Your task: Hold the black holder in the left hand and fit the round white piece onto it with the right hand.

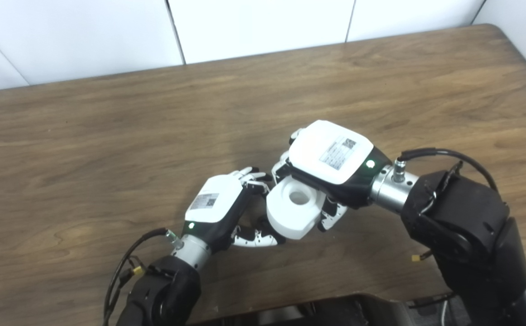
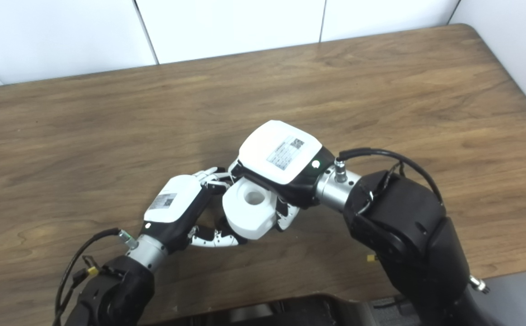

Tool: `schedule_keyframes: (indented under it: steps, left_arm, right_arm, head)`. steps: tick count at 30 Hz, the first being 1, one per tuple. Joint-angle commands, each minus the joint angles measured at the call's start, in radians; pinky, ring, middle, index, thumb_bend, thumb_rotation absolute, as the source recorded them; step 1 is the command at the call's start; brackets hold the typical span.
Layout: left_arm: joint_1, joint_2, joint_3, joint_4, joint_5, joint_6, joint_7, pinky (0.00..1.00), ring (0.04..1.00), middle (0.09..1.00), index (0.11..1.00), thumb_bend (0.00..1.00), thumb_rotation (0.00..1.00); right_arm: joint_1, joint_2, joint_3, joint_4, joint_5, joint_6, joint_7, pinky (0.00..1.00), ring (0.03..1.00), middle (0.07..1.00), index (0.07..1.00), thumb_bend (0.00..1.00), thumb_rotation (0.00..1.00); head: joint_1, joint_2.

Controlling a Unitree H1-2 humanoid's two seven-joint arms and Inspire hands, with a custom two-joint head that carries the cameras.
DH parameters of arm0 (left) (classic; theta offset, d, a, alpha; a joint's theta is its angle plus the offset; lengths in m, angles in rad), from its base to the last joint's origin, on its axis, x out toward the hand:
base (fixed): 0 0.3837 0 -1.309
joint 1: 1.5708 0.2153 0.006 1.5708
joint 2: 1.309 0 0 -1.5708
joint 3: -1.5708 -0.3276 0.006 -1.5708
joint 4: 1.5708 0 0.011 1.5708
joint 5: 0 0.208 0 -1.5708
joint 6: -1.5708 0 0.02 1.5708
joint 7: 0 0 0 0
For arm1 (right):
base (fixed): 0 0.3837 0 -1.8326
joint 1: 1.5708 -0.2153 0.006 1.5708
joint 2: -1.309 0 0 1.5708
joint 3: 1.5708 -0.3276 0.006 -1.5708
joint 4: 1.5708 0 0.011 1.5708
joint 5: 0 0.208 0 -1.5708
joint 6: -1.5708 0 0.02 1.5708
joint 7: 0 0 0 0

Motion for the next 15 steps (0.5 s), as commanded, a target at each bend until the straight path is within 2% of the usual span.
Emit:
schedule_keyframes:
  steps: [1, 15]
  left_arm:
    - [0.003, 0.000, -0.011, -0.001, -0.009, 0.010, -0.032, 0.90, 0.926, 0.845, 0.491, 0.51, 0.06]
    - [0.001, -0.003, -0.014, 0.008, -0.006, 0.004, -0.026, 0.89, 0.924, 0.843, 0.491, 0.51, 0.06]
  right_arm:
    - [-0.016, 0.006, -0.012, -0.012, 0.007, -0.015, -0.032, 0.80, 0.641, 0.477, 0.492, 0.53, 0.00]
    - [-0.016, 0.020, -0.001, 0.005, -0.024, -0.038, -0.038, 0.79, 0.638, 0.476, 0.493, 0.53, 0.00]
  head:
    - [-0.001, 0.000]
    - [0.005, 0.003]
